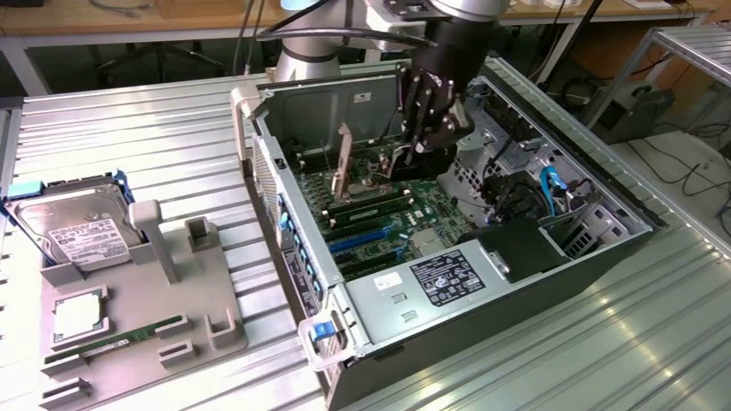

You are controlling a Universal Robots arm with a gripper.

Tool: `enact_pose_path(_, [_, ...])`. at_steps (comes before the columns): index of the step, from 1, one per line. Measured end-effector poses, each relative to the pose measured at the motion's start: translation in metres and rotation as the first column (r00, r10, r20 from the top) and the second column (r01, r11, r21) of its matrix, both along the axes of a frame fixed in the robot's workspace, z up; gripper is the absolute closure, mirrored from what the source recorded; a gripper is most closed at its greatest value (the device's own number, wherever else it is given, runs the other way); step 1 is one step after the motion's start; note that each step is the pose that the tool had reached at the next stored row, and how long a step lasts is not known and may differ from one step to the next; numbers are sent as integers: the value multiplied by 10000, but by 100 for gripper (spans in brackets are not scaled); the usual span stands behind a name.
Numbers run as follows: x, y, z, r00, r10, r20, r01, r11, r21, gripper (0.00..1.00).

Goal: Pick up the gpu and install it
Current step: 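Insert the gpu into the slot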

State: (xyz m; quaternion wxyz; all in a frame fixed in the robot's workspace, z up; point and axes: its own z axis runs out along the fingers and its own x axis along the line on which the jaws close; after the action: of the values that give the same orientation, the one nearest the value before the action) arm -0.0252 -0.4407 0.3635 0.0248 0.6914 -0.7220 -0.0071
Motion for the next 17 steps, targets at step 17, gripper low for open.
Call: enact_pose_path(17, [-315,-105,-321,9999,112,43,-113,9999,56,74])
